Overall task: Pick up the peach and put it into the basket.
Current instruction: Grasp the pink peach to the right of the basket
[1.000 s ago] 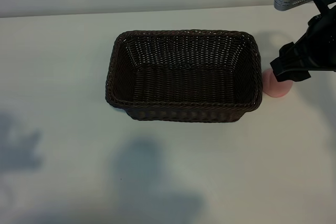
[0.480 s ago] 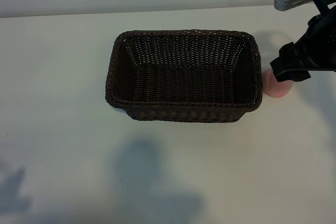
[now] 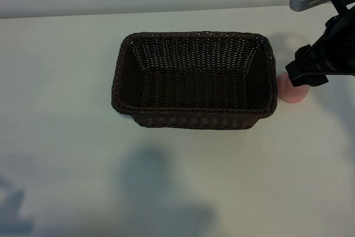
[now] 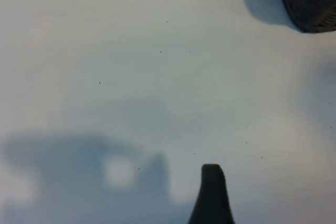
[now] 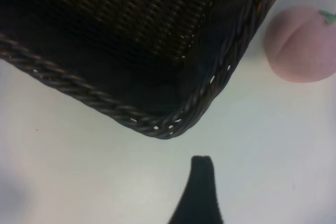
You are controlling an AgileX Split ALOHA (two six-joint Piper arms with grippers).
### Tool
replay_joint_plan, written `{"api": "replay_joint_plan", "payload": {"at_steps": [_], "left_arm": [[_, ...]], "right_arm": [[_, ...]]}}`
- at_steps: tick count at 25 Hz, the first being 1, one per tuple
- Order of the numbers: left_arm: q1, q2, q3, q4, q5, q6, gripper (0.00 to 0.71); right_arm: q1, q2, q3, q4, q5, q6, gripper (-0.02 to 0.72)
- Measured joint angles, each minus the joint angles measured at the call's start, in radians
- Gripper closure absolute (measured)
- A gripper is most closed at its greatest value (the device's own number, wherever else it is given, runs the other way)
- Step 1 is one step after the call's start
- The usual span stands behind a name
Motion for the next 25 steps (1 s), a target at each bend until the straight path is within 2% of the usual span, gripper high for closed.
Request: {"api": "replay_joint_plan", "payload": {"at_steps": [16,20,25], "left_arm": [[0.0,0.0,0.013,0.012,0.019,0.0,0.156],[0.0,-0.009,0.013,0.012,0.019,0.0,0.156],[0.0,-0.055,0.013,0.013,0.02,0.0,0.157]], "right_arm": [[0.0,0.0,0.0,-0.001,-0.006,0.005,0.109],[0.0,0.011,0.0,-0.007,-0.016,0.035,0.109],[0.0,0.066,0.0,-0.061,-0.055,0.112,0.124]]}}
